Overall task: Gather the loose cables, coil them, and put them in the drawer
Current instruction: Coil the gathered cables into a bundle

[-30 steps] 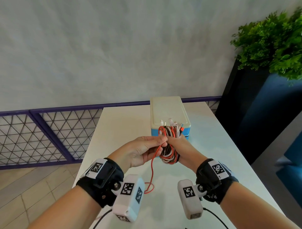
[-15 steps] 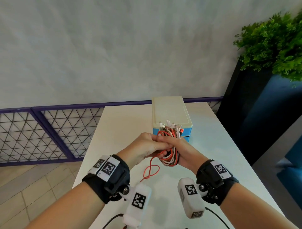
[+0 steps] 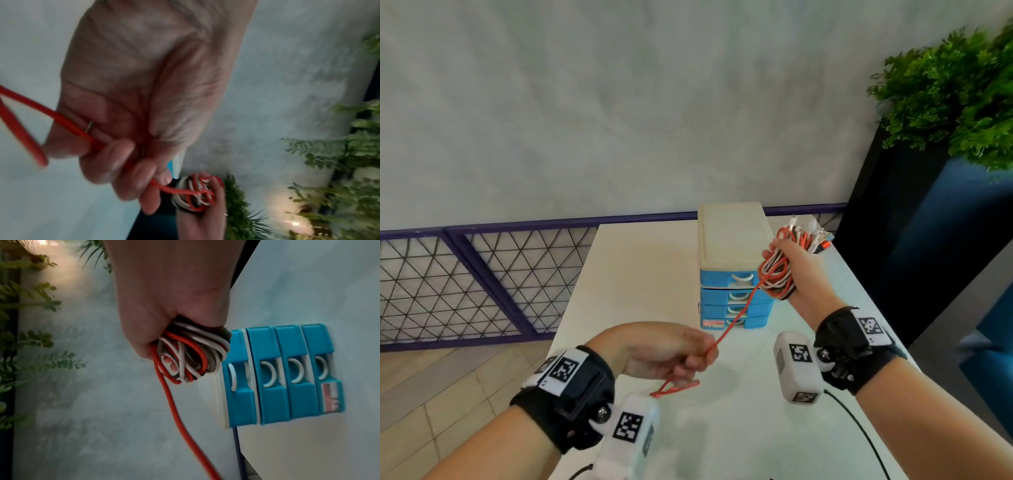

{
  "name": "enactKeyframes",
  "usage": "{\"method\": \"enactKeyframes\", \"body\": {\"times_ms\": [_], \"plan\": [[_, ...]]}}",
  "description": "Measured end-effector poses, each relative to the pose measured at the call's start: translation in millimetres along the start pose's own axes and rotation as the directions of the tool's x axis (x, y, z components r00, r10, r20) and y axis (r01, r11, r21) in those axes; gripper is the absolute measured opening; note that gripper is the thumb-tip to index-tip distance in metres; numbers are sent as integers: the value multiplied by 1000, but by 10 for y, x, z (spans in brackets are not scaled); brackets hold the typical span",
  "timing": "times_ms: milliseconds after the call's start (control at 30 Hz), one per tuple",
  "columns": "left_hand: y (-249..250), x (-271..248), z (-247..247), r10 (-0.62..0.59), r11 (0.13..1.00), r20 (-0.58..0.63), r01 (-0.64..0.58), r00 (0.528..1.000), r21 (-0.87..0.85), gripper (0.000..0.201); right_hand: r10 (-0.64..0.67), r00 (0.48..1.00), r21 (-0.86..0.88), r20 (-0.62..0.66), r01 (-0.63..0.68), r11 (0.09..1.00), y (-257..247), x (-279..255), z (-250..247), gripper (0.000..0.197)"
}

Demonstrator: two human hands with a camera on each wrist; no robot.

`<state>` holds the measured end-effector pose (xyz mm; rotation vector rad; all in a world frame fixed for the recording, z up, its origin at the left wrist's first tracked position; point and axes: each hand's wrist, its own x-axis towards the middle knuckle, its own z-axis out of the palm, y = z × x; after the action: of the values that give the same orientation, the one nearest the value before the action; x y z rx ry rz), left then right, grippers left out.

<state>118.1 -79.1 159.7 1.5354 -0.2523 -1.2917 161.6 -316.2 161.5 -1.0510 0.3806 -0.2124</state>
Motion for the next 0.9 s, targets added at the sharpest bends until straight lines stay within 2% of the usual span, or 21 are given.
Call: {"method": "enactKeyframes", "body": {"times_ms": [67, 133, 200, 233, 333, 433, 567, 733, 833, 900], "plan": [[-96, -4, -48, -31, 984, -34, 36, 999, 172, 30, 26, 999, -6, 22, -26, 1000, -59, 17, -23, 18], [-74, 32, -59, 43, 877, -219, 69, 975, 476, 25, 96, 991, -46, 98, -92, 995, -87, -46, 4, 8], [-1, 111, -82, 248, 724, -416, 118, 875, 680, 19, 181, 966, -178, 185, -148, 973, -96, -156, 41, 8], [40, 141, -101, 355, 698, -470, 105, 808, 708, 17, 215, 950, -275, 225, -150, 950, -87, -204, 59, 11], [165, 193, -156, 560, 685, -552, 29, 618, 728, 7, 275, 915, -506, 296, -94, 857, -20, -315, 122, 22], [295, 199, -159, 656, 668, -556, -50, 511, 742, 5, 308, 906, -611, 290, -73, 788, 64, -364, 174, 29], [338, 169, -120, 712, 645, -545, -106, 443, 757, 5, 316, 895, -652, 315, -38, 758, 114, -403, 217, 34], [337, 175, -108, 736, 650, -570, -149, 365, 745, 6, 372, 846, -525, 383, -132, 841, 133, -510, 239, 19], [340, 164, -94, 725, 659, -581, -130, 370, 741, 4, 379, 855, -494, 354, -172, 852, 196, -515, 236, 11], [353, 161, -96, 697, 665, -577, -81, 425, 743, 8, 344, 885, -534, 314, -135, 834, 231, -498, 238, 13]]}}
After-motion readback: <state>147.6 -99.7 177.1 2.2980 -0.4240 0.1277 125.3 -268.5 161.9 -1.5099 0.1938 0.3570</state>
